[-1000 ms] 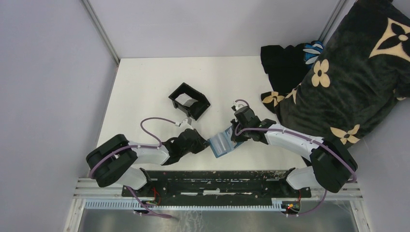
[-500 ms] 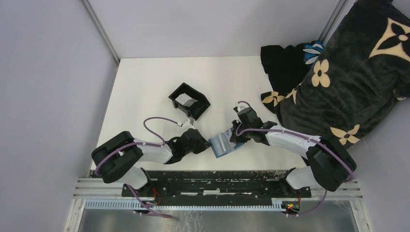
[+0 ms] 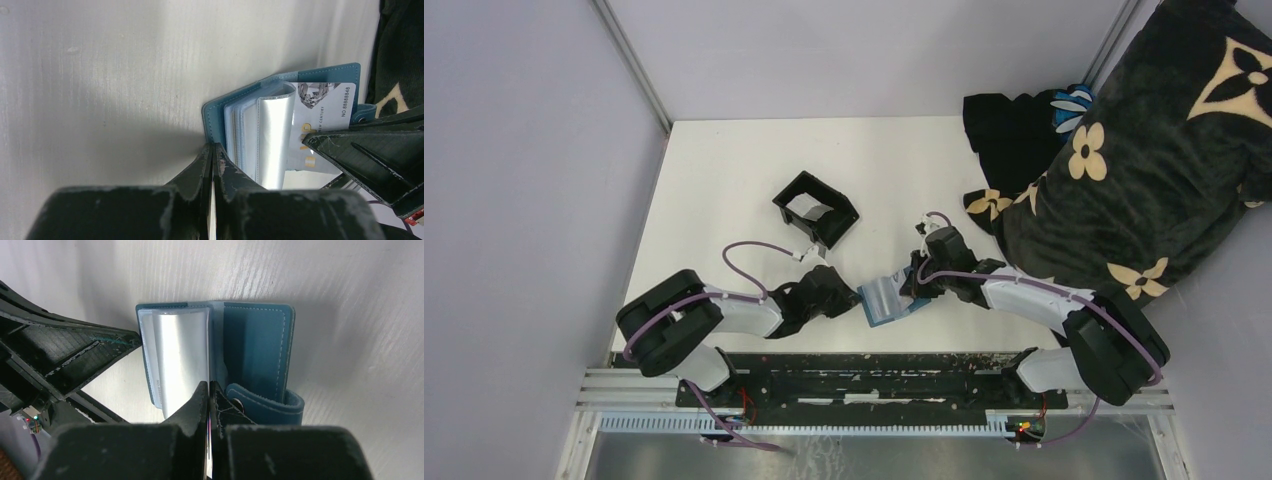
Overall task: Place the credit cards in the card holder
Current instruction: Insert the credit card into the card holder.
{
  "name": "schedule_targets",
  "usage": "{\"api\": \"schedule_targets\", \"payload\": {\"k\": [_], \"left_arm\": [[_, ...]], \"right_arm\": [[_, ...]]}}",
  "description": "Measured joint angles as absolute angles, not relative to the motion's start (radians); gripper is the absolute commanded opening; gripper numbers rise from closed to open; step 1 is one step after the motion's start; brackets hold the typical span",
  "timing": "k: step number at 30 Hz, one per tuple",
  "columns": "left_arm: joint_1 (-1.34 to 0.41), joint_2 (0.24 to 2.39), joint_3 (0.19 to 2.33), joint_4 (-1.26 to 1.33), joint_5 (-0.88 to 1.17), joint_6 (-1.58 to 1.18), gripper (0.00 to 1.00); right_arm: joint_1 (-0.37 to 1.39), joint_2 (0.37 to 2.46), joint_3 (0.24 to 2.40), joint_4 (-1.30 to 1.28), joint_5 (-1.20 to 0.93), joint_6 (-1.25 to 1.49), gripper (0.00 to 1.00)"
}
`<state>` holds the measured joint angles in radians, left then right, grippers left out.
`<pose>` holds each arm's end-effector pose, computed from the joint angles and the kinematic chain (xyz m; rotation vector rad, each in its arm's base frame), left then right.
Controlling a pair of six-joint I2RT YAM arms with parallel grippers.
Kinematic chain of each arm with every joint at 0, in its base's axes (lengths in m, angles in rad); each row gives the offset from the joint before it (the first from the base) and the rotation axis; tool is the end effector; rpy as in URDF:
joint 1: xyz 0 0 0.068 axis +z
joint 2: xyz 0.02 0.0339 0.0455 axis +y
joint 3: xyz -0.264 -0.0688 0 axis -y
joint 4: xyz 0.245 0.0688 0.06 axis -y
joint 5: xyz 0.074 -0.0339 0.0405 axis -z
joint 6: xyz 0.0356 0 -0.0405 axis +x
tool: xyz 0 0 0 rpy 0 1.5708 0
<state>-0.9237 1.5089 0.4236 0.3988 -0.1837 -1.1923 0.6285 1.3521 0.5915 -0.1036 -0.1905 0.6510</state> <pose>0.1591 -0.1998 0.1192 -0.4271 2.3758 -0.8859 0.2001 0.1538 0.1629 -0.0618 2.5799 0.7654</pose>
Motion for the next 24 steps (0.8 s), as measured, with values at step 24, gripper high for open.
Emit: {"api": "schedule_targets", "payload": {"k": [24], "left_arm": [[-0.941,1.527,0.431,0.416,-0.185,-1.192,0.08]], "right_arm": [[0.626,1.258,0.519,-0.071,-0.205,0.697,0.01]]}}
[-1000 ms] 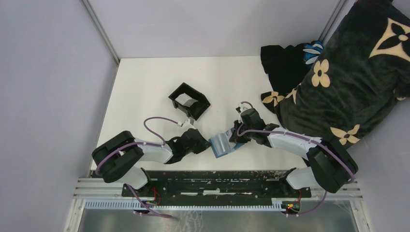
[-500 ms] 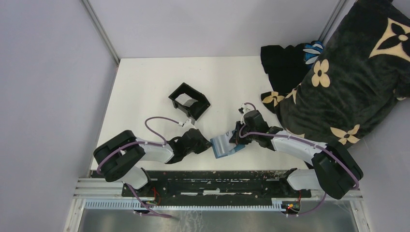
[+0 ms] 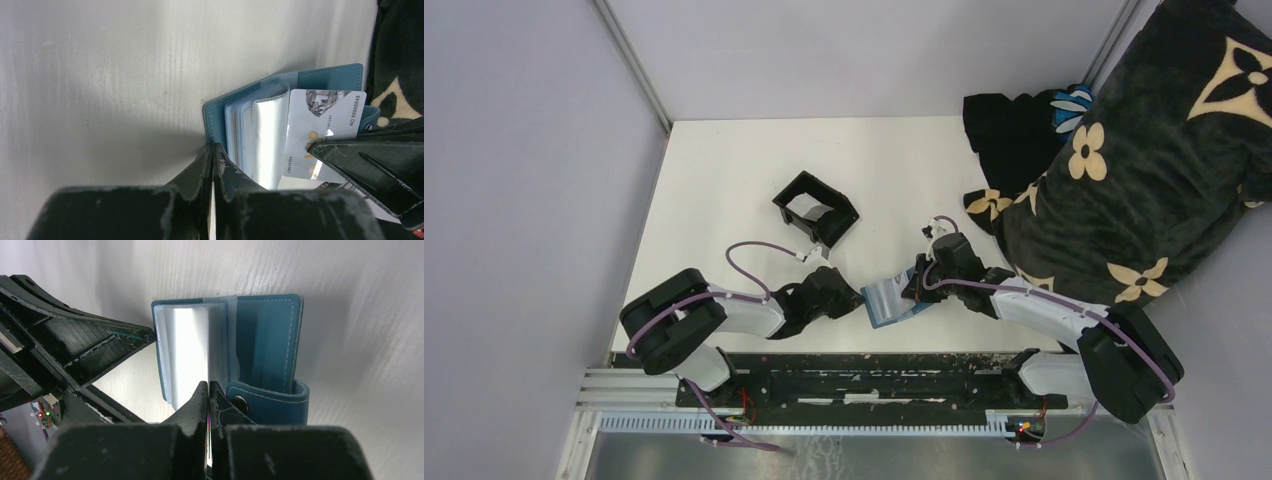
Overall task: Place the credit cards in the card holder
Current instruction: Insert the credit card into the card holder.
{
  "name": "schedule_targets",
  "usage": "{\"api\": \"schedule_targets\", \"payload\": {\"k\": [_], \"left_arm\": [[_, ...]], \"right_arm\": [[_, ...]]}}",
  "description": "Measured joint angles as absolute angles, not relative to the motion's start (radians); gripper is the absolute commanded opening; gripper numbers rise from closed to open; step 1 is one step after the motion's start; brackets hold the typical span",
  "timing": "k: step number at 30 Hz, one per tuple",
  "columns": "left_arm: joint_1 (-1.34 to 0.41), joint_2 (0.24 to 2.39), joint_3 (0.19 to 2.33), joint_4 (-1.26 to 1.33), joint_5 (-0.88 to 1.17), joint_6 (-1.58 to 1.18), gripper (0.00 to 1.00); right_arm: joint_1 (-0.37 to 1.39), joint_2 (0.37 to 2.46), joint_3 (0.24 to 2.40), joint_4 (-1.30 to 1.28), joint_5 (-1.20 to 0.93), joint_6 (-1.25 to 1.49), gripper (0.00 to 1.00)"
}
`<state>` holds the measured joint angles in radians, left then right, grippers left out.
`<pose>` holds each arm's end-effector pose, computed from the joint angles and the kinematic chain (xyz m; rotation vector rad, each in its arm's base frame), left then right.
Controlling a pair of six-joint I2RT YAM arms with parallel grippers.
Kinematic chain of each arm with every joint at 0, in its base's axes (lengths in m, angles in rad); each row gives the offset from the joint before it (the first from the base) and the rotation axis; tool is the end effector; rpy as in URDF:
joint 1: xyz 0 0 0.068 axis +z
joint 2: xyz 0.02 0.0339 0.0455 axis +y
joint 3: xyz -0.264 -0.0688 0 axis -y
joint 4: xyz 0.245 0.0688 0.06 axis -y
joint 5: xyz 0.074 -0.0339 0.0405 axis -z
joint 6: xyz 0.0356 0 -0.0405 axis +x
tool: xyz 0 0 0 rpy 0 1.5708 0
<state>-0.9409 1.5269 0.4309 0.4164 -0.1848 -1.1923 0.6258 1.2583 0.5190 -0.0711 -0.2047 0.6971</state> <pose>0.1576 -0.2051 0.1183 -0.4078 2.3765 -0.8995 0.1865 0.1437 0.1651 -0.0136 2.5394 0.8285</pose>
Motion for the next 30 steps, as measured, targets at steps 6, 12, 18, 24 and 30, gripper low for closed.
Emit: {"api": "schedule_targets", "payload": {"k": [6,12,18,24,30], "left_arm": [[-0.949,1.532,0.435,0.419,-0.185,-1.193,0.08],[-0.951,1.534,0.435,0.421,-0.185,-1.193,0.08],[-0.952,1.542,0.443,0.422,-0.185,-1.193,0.08],[-0.952,1.545,0.446,0.422,-0.185,-1.193,0.08],[-0.955,1.546,0.447,0.422,-0.189,-1.193,0.08]], "right_arm": [[0.626,1.241,0.519,-0.102,-0.174,0.679,0.01],[0.626,1.241,0.519,-0.118,-0.154,0.668,0.01],[0.626,1.242,0.513,-0.118,-0.153,0.665,0.01],[0.624,1.243,0.491,-0.078,-0.172,0.682,0.01],[0.619,1.243,0.469,-0.031,-0.188,0.711,0.01]]}}
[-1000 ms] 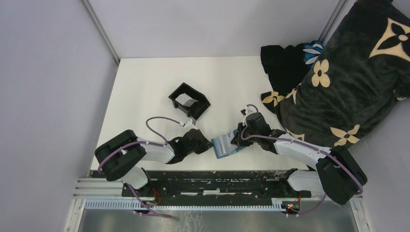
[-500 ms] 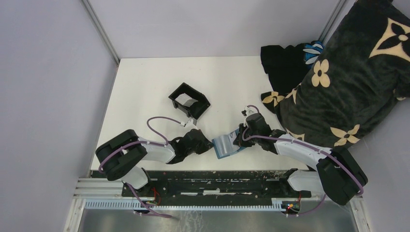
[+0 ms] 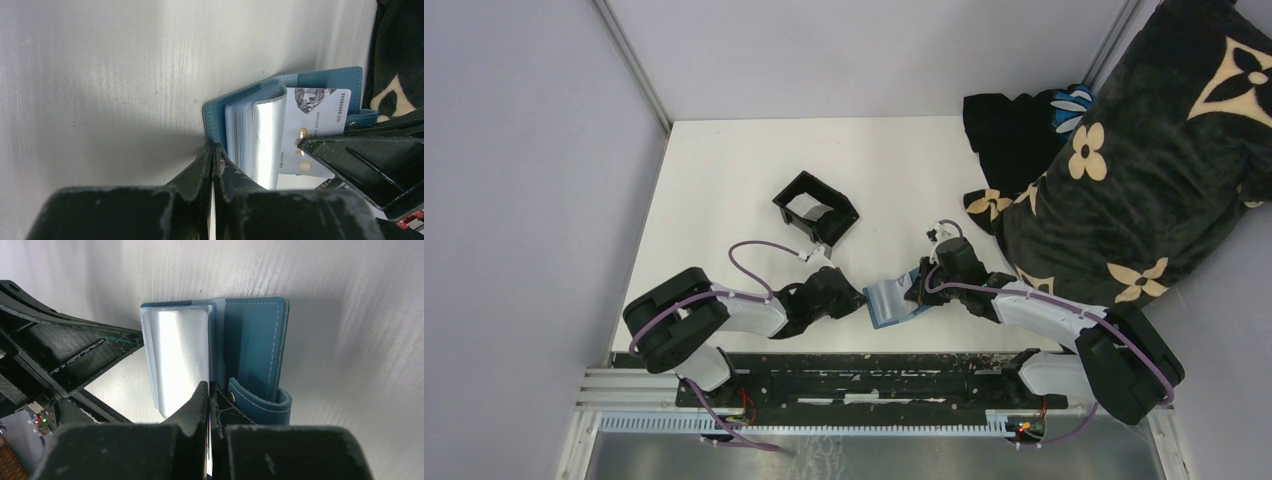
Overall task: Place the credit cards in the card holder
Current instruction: Insert the credit card into the card holder.
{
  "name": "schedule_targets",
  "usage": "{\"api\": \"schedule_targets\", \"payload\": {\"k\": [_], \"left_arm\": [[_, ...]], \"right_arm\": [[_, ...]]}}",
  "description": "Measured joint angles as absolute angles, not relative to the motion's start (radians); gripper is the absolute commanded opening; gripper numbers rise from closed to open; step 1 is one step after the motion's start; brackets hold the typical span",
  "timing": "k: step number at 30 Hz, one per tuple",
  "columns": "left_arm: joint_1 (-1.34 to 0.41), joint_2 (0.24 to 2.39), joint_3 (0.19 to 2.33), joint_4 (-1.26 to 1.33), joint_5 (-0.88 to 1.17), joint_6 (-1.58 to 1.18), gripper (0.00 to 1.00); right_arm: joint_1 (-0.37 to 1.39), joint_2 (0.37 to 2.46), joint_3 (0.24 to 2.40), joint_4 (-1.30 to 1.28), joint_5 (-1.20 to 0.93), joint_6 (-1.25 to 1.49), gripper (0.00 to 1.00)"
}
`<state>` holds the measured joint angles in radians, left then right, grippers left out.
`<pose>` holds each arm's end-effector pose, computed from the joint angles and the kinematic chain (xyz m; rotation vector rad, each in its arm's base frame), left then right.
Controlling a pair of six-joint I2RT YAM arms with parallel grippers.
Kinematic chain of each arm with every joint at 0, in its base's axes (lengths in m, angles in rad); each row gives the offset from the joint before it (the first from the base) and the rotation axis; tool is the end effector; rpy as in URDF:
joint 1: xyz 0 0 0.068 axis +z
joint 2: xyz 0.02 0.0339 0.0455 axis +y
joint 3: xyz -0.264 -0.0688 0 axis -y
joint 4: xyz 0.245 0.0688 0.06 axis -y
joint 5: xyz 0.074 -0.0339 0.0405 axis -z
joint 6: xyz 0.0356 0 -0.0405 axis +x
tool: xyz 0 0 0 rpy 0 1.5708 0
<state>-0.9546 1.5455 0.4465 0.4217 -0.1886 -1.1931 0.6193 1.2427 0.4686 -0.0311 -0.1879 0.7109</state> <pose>0.1575 -0.2108 0.1182 -0.3948 2.3777 -0.9053 0.1815 0.1375 0.1565 0.0199 2.5308 0.8160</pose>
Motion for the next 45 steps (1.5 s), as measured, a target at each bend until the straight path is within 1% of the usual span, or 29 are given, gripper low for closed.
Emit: {"api": "schedule_targets", "payload": {"k": [17,32,45], "left_arm": [[-0.963,1.547,0.448,0.421,-0.207,-1.193,0.07],[-0.967,1.549,0.448,0.426,-0.216,-1.193,0.07],[-0.974,1.551,0.448,0.428,-0.231,-1.193,0.07]], "right_arm": [[0.614,1.234,0.410,0.071,-0.191,0.763,0.01],[0.614,1.198,0.360,0.109,-0.190,0.793,0.01],[0.613,1.188,0.305,0.203,-0.187,0.851,0.01]]}}
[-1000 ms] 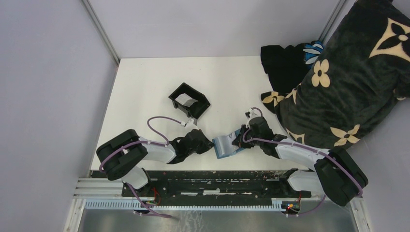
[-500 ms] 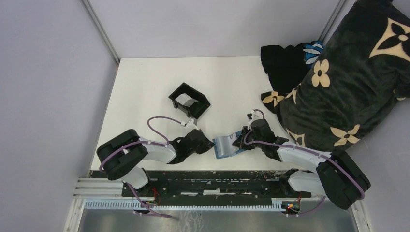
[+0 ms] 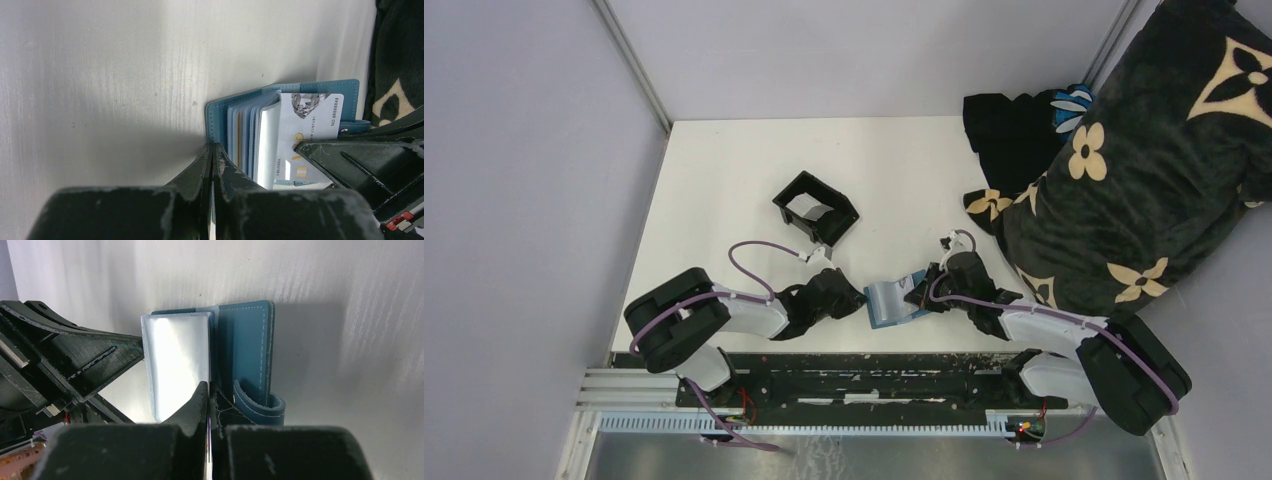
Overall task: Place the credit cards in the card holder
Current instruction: Insert the credit card into the card holder.
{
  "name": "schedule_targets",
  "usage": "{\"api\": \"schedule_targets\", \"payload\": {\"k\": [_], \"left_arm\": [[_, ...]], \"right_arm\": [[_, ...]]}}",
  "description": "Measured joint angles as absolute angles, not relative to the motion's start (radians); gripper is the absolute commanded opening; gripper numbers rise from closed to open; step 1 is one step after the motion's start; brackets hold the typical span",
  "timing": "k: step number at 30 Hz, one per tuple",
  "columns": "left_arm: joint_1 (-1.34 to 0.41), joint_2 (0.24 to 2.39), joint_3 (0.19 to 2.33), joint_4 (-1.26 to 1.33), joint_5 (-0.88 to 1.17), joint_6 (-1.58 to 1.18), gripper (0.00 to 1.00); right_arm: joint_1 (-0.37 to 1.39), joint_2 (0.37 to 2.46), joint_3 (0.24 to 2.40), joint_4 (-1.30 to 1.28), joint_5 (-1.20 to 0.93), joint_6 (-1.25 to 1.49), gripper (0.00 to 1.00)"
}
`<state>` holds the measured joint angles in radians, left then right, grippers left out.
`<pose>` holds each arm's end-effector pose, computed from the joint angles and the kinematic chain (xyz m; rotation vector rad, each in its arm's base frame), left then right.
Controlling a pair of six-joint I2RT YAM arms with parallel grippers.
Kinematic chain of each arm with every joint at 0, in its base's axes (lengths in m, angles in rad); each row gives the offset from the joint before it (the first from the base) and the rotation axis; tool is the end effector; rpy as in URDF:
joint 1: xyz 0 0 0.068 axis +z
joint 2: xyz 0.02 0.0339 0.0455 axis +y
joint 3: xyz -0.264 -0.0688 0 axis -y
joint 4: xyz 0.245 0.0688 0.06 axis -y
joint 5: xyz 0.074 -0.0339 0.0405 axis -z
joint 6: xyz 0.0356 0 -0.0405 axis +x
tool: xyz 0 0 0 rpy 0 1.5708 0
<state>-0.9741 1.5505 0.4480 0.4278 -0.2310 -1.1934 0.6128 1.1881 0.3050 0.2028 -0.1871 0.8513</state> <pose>0.1549 -0.2135 0.1180 -0.3931 2.3558 -0.8834 0.1664 0.1251 0.1386 0.1811 2.4264 0.9449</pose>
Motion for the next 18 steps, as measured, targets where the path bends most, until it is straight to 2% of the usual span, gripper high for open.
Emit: {"api": "schedule_targets", "payload": {"k": [10,18], "left_arm": [[-0.978,1.551,0.448,0.429,-0.239,-1.193,0.07],[-0.991,1.519,0.450,0.372,-0.247,-1.193,0.07]], "right_arm": [[0.607,1.219,0.278,0.291,-0.182,0.894,0.01],[0.627,1.066,0.369,-0.017,-0.131,0.797,0.01]]}}
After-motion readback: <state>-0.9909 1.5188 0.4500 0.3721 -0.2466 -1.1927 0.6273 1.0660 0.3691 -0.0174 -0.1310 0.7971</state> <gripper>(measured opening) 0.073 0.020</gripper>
